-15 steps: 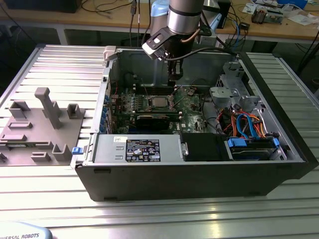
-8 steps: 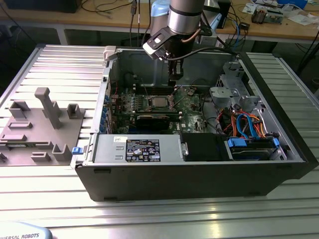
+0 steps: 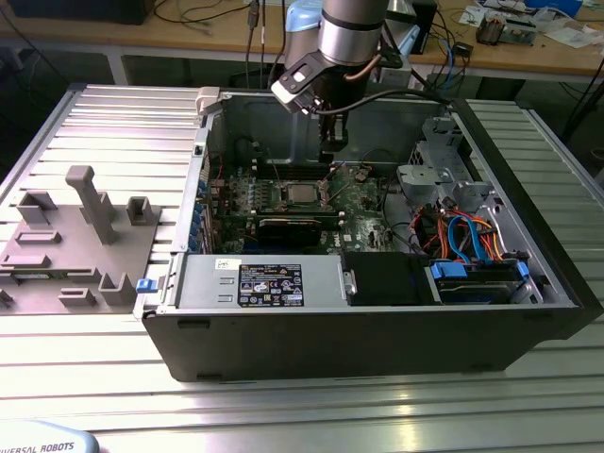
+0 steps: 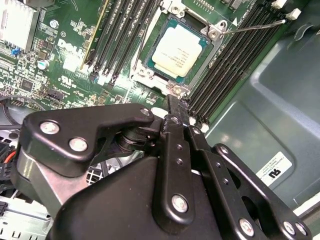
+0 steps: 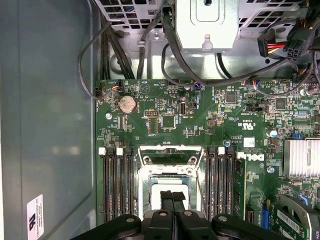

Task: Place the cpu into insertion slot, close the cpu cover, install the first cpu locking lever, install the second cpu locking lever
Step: 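Close the cpu cover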

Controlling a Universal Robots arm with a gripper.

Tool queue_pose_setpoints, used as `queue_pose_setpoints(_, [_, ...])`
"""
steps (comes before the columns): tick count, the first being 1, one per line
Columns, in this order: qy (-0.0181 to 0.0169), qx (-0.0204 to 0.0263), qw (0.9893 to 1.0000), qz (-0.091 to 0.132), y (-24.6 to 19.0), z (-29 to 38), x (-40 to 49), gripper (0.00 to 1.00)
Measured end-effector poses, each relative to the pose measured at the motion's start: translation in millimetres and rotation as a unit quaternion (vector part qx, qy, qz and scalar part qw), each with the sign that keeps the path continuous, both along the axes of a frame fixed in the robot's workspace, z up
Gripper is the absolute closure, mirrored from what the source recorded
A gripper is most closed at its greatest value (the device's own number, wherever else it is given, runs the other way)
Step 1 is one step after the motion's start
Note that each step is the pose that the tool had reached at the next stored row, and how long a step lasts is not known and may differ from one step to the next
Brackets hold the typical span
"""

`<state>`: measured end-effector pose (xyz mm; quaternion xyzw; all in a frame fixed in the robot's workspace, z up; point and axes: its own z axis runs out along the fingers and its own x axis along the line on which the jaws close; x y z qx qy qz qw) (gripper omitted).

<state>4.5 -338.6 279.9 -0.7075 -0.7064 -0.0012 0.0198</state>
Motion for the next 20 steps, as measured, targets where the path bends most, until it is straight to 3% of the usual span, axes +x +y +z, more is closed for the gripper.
queue_pose_setpoints(13, [0.0, 0.0004, 1.0, 0.0, 0.0, 0.0, 2.1, 0.89])
queue_pose_setpoints(19, [0.0, 0.0012, 1.0, 0.0, 0.2, -0.1, 8.8, 0.89])
queue_pose_setpoints(20, [0.0001, 0.0017, 1.0, 0.0, 0.2, -0.1, 13.8, 0.89])
